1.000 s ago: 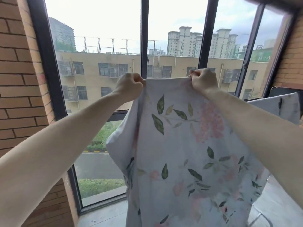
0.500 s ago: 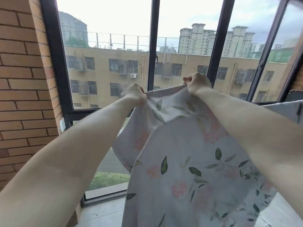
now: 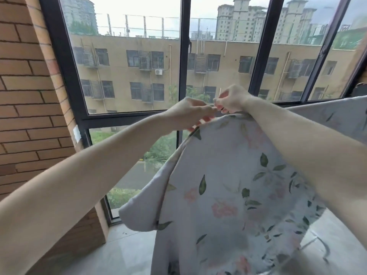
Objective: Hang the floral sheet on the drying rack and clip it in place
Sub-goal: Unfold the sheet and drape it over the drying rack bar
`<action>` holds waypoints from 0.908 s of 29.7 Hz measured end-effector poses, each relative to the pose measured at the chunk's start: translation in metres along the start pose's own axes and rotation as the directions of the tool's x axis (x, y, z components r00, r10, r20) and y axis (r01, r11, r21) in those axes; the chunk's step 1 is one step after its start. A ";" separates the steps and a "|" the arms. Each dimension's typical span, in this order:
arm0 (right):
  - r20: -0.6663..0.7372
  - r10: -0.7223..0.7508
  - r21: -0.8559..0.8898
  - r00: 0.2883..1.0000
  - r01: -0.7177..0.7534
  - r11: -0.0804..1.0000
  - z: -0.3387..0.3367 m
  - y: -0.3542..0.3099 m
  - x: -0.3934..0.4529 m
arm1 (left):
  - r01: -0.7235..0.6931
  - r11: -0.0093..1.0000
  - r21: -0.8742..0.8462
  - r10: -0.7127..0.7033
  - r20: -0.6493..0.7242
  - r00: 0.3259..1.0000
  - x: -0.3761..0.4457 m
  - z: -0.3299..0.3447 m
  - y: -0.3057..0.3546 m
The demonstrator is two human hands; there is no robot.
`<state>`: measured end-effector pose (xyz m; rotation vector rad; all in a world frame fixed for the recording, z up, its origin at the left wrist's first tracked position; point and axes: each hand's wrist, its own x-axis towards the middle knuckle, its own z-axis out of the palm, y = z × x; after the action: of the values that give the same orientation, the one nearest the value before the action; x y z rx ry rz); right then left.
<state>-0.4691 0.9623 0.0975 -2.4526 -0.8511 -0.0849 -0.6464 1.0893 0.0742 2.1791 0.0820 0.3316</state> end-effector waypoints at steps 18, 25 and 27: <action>-0.483 -0.207 -0.051 0.851 0.208 0.977 0.023 0.064 -0.140 | -0.189 0.931 0.312 0.270 -0.239 0.933 -0.066 0.011 -0.056; -0.329 -0.165 0.070 0.930 0.199 0.978 -0.010 0.046 -0.113 | -0.161 0.824 0.543 0.246 -0.086 0.965 -0.057 0.011 -0.045; -0.303 -0.162 0.028 0.939 0.179 0.983 -0.015 0.039 -0.109 | -0.142 0.816 0.561 0.249 -0.119 0.961 -0.056 0.004 -0.041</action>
<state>-0.5311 0.8685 0.0668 -2.2328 -0.9119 -0.4786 -0.6969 1.1001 0.0277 2.7321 0.0602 0.7060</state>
